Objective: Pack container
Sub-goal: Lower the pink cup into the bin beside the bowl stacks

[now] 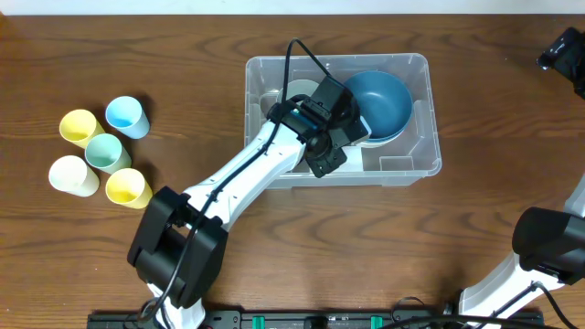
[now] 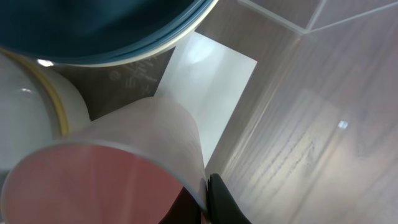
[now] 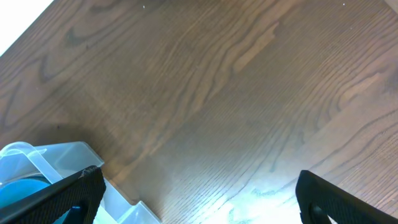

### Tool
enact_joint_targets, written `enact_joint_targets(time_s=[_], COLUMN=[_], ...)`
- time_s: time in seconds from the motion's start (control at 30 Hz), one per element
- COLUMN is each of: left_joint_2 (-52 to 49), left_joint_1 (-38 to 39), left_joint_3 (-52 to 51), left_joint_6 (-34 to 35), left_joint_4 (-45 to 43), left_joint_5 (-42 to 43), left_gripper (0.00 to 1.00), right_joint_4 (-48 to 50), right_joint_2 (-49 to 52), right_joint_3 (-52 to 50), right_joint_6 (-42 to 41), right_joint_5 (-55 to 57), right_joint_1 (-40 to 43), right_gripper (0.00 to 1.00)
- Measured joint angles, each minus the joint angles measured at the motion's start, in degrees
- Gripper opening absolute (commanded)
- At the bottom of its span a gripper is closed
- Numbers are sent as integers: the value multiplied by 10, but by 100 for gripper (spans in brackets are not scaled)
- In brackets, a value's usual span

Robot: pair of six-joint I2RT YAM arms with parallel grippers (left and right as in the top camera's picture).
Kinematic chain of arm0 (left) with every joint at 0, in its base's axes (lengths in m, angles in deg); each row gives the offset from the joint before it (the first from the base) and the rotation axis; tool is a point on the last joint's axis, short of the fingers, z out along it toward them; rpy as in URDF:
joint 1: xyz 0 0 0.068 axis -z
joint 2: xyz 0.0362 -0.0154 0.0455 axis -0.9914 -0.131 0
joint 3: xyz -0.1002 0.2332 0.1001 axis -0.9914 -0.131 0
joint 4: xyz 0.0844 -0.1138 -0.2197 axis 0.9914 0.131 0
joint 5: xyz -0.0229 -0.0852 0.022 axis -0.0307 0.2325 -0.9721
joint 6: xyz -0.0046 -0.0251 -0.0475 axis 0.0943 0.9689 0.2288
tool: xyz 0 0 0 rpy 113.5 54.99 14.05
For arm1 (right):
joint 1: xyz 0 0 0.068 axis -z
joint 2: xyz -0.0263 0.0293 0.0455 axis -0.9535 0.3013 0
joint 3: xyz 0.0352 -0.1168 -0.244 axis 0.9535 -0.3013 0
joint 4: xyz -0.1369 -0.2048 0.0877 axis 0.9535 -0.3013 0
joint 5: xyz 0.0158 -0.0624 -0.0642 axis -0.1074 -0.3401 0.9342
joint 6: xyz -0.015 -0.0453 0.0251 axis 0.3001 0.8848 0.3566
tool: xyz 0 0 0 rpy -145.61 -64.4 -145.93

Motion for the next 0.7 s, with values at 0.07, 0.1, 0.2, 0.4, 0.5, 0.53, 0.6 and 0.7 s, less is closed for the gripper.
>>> enact_joint_targets(time_s=[0.07,0.1,0.2,0.4,0.5,0.53,0.6,0.7], left_joint_2=[-4,-6,-9,-18,-19,-19,-19,-19], left_joint_1=[0,0,0,0,0,0,0,0], left_joint_3=[0,0,0,0,0,0,0,0], left_joint_6=[0,0,0,0,0,-2,-6,-5], left_joint_4=[-8,-11,-20,-28,-32,-33,-35,-42], left_joint_5=[0,0,0,0,0,0,0,-1], left_gripper=[6,6,6,6,11,21,45,77], right_joint_4=[0,0,0,0,0,0,0,0], right_joint_2=[0,0,0,0,0,0,0,0], right_joint_3=[0,0,0,0,0,0,0,0], right_joint_6=[0,0,0,0,0,0,0,0], right_joint_5=[0,0,0,0,0,0,0,0], right_joint_1=[0,0,0,0,0,0,0,0], right_gripper=[99,99,99,99,99,99,99,99])
